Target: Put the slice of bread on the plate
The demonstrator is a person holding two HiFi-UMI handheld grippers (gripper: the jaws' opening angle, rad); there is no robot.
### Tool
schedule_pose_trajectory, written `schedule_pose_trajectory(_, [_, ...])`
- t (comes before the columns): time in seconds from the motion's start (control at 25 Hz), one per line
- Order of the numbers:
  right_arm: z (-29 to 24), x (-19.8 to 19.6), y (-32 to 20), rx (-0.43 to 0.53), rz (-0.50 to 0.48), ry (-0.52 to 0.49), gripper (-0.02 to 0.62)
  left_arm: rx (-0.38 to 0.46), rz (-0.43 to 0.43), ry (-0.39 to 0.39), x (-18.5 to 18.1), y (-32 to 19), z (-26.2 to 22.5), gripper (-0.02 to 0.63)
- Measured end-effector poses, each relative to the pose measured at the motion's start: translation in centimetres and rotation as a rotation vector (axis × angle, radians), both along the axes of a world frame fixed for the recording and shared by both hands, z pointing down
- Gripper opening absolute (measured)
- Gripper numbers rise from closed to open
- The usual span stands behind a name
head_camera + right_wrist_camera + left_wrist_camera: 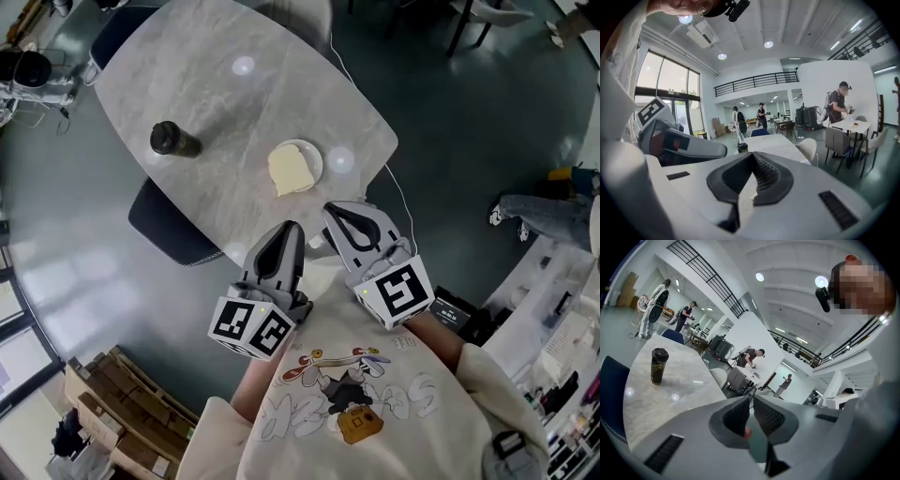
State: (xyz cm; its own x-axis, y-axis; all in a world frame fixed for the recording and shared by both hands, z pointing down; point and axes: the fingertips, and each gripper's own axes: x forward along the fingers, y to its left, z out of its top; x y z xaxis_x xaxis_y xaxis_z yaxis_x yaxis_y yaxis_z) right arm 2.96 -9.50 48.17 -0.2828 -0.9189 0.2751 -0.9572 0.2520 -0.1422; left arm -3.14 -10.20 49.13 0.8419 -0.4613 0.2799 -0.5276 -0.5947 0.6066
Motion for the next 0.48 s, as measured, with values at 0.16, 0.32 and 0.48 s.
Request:
schedule_pose_trajectory(0.16, [0.83,0.52,0.27,-0.015,0.001,0.001,0.005,0.005,-0.004,-0.002,0.13,-0.16,0.62,0.038])
schedule_pose_trajectory(0.32, [0.52,0.7,0.35,-0.017,0.017,0.001,0.005,0.016,0.017,0.002,0.34,-0.17,0.62,0.038])
schedule_pose_trajectory(0.48, [0.32,0.99,0.86,-0.013,0.018,0.008,0.005,0.025,0.027,0.007,0.9,0.17,0.41,0.038])
